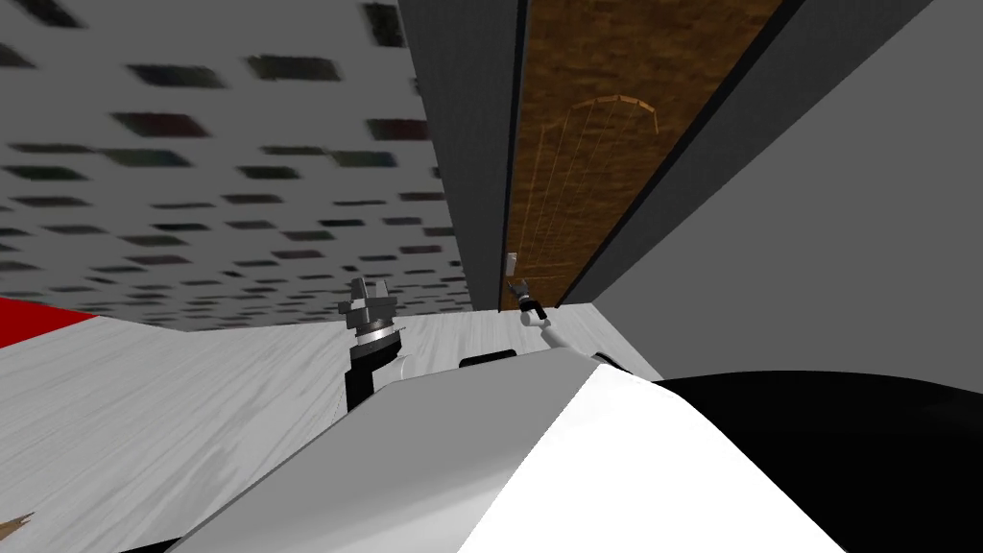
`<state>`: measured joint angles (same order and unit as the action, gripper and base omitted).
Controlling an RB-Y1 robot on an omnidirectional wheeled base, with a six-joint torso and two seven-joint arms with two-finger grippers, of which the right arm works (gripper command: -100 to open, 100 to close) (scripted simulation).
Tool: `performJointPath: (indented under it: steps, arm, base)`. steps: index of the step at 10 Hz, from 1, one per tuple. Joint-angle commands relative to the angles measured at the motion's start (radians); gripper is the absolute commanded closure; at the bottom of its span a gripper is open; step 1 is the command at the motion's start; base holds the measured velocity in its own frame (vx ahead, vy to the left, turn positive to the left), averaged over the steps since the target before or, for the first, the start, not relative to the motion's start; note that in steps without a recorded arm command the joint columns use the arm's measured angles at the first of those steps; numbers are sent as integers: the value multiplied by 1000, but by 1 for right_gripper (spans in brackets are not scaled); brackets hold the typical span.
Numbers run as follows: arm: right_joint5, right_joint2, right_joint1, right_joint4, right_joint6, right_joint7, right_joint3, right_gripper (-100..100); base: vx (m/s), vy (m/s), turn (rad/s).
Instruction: Pull the door open
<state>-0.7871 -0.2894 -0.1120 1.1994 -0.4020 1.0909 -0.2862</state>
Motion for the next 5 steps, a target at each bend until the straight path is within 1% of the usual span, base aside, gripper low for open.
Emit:
performJointPath:
  steps: [1, 3, 5]
  arm:
    - [-7, -2, -8, -13, 1, 11, -4, -100]
    - [-16, -6, -15, -24, 3, 23, -7, -100]
    - [-22, -8, -21, -33, 5, 32, -10, -100]
  base:
    - [215, -45, -128]
    - [176, -22, -147]
    - [187, -4, -126]
